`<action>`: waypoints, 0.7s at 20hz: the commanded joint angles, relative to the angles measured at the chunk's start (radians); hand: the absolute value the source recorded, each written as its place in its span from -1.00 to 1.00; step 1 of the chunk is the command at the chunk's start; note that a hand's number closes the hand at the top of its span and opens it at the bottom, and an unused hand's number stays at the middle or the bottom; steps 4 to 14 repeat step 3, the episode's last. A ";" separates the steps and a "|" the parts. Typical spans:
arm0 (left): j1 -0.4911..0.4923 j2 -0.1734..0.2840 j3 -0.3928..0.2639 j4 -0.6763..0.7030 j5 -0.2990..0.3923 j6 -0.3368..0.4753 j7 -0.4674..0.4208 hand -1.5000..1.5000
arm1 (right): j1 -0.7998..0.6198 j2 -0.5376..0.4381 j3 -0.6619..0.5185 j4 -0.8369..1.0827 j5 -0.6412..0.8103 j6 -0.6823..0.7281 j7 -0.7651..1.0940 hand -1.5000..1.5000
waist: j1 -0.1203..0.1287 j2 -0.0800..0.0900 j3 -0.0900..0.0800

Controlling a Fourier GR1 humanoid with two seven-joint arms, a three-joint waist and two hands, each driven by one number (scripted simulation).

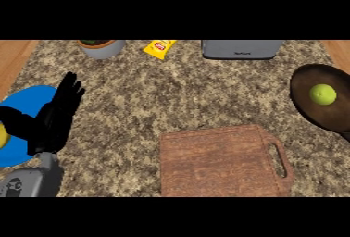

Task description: Pick the pear from the cutting board and place it in the pan

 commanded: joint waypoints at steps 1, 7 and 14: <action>0.016 0.021 0.025 -0.021 0.024 -0.021 0.005 0.00 | 0.077 -0.001 -0.010 -0.012 -0.019 0.129 -0.137 -1.00 | 0.002 -0.003 0.000; -0.027 0.011 0.009 -0.001 0.002 -0.002 0.021 0.00 | 0.060 -0.004 0.006 -0.029 -0.009 0.114 -0.108 -1.00 | 0.005 0.000 0.001; -0.027 0.011 0.009 -0.001 0.002 -0.002 0.021 0.00 | 0.060 -0.004 0.006 -0.029 -0.009 0.114 -0.108 -1.00 | 0.005 0.000 0.001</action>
